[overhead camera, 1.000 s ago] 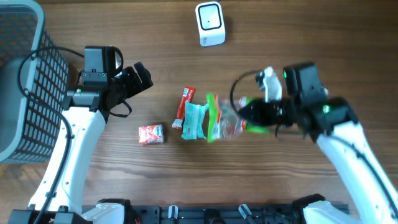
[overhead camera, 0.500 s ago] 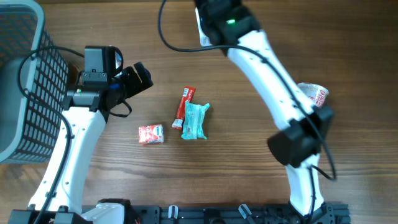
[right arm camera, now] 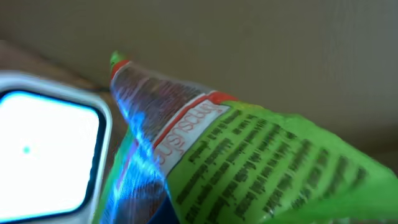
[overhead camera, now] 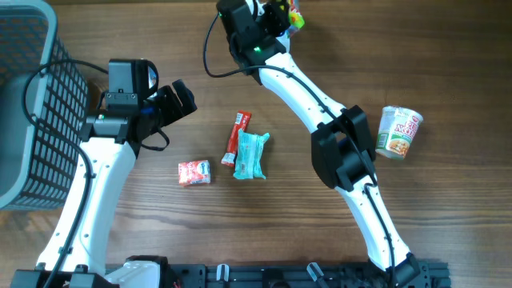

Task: Scan the item barcode
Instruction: 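Hold the green snack bags in front of the scanner, then place the green snack bags beside the cup noodles on the right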

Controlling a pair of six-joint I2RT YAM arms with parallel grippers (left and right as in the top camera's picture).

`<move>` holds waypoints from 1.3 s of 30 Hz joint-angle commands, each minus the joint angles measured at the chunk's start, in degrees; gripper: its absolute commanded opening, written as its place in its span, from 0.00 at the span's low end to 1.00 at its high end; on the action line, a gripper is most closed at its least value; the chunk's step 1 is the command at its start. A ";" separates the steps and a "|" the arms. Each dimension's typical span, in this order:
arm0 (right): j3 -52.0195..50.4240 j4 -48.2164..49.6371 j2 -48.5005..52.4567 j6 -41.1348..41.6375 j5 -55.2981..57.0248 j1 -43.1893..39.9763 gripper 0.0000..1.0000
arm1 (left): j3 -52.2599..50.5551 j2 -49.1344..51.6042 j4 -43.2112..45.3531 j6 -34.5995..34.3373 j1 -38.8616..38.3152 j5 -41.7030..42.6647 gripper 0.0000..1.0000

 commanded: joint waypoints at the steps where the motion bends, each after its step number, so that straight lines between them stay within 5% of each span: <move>1: 0.92 -10.03 -12.07 8.46 -4.57 -0.17 0.04 | -0.04 -0.37 0.11 0.09 0.22 -0.55 1.00; 5: 0.92 -36.74 -27.47 28.96 -30.69 -3.04 0.04 | -0.04 -0.37 0.11 0.09 0.22 -0.55 1.00; 10: 0.92 -62.64 -36.15 35.87 -60.24 -12.55 0.04 | -0.04 -0.37 0.11 0.09 0.22 -0.55 1.00; 13: -2.84 -69.96 -36.04 35.78 -63.14 -17.00 0.04 | -0.04 -0.37 0.11 0.09 0.22 -0.55 1.00; 23: -41.00 -53.68 -36.15 38.84 -62.88 -20.48 0.04 | -0.04 -0.37 0.11 0.07 0.22 -0.55 1.00; 33: -57.72 -37.99 -36.17 38.42 -56.92 -28.06 0.04 | -0.04 -0.37 0.11 0.09 0.22 -0.55 1.00; 35: -57.64 -37.57 -36.20 38.36 -54.90 -29.57 0.31 | -0.04 -0.37 0.11 0.09 0.22 -0.55 1.00; 39: -51.63 -39.71 -36.63 36.89 -58.23 -29.81 0.56 | -0.04 -0.37 0.11 0.09 0.22 -0.55 1.00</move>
